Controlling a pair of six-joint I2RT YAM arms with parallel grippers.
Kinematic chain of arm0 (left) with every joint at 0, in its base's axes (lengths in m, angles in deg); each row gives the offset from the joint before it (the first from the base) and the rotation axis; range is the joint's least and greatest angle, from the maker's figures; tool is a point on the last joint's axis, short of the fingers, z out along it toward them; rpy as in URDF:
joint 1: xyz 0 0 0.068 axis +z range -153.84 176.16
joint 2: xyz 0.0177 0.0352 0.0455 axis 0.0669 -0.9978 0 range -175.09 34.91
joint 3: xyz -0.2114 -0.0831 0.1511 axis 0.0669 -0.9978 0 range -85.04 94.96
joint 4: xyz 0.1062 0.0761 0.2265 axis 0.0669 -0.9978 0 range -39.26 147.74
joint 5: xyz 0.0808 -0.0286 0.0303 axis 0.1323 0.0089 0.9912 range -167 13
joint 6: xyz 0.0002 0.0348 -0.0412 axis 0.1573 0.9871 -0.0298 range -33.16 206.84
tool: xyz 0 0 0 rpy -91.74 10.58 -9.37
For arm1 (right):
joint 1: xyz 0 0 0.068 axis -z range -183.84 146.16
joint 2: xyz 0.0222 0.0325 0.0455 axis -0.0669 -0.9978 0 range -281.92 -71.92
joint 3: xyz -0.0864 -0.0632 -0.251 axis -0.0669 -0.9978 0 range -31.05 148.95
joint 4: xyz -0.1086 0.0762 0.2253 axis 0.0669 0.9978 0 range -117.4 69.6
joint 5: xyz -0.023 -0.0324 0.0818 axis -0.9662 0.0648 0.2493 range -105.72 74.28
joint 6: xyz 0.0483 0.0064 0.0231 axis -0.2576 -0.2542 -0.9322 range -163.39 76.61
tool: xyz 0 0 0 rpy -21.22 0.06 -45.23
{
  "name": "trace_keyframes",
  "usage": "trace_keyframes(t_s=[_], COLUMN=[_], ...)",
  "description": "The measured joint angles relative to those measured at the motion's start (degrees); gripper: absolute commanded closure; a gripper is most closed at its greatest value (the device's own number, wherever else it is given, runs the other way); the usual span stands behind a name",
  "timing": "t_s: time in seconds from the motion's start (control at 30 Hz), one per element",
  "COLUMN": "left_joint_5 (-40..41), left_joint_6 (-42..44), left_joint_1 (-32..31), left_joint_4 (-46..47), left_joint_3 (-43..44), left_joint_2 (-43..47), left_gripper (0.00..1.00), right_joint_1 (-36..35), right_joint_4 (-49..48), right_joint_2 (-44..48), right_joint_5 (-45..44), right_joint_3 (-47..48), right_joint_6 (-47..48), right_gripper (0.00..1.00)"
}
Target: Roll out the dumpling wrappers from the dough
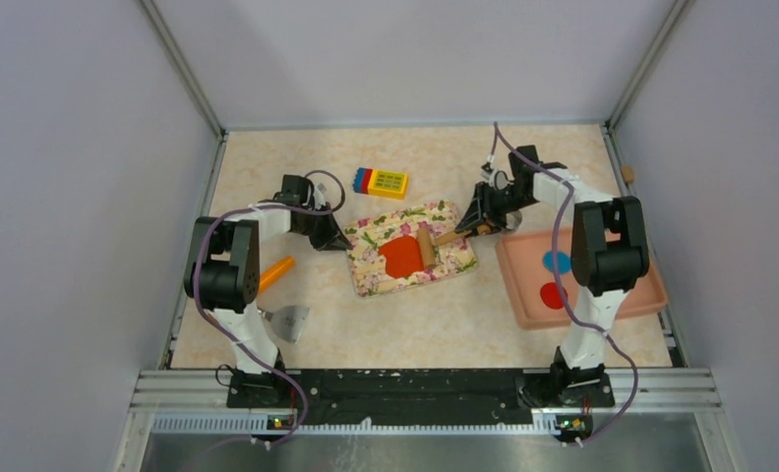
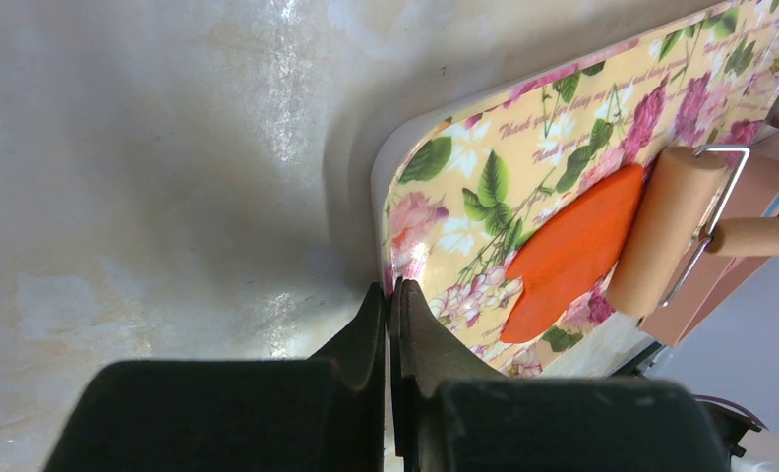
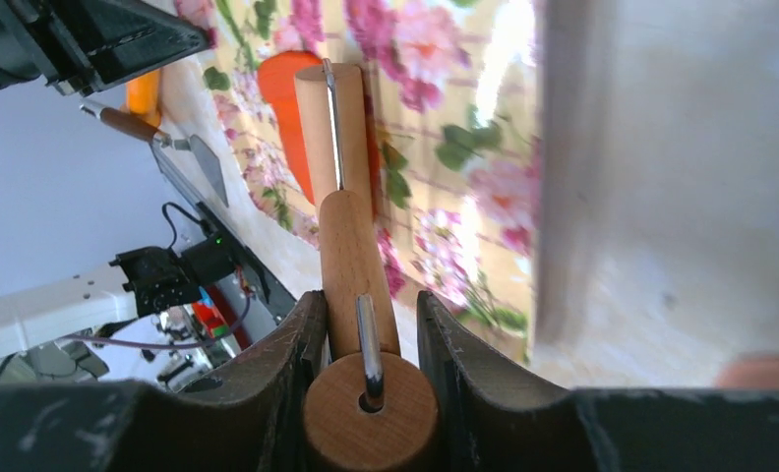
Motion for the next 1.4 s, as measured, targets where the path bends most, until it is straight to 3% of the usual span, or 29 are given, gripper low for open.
trace_keyframes(t_s=[0.17,0.47,0.6,0.73,0.93,1.13,1.4], left_joint_5=[-0.02,-0.35,-0.52,-0.92,-0.98,-1.09,-1.14], left_joint_6=[0.07,0.07,0.22,0.35,0.39,0.37,0.39], left_joint_1=[0.00,0.00,0.02,0.07,0.07,0.07,0.07], left_joint_4=[0.02,0.07,0.11,0.26,0.50,0.57,0.59], left_joint_3=[0.00,0.00,0.02,0.13,0.13,0.13,0.13], left_joint_2=[0.00,-0.04,-0.09,-0.31,-0.35,-0.35,-0.39], left_gripper=[1.00,1.00,1.00,1.00,1.00,1.00,1.00], right_joint_1=[2.86,-0.04,-7.54,-21.90,-35.21,-39.93,-41.90], right_joint_4=[1.81,4.26,7.82,9.88,10.03,8.20,3.63], right_joint_2=[2.40,6.27,7.74,11.82,20.55,23.30,20.87], right_joint_5=[-2.93,-10.03,-15.41,-22.97,-33.16,-44.22,-48.98], right_joint_3=[-1.01,5.51,14.58,18.73,8.46,-2.58,-0.63], right_joint_6=[2.54,9.46,20.90,34.42,50.40,62.58,65.96], right_gripper=[1.00,1.00,1.00,1.00,1.00,1.00,1.00])
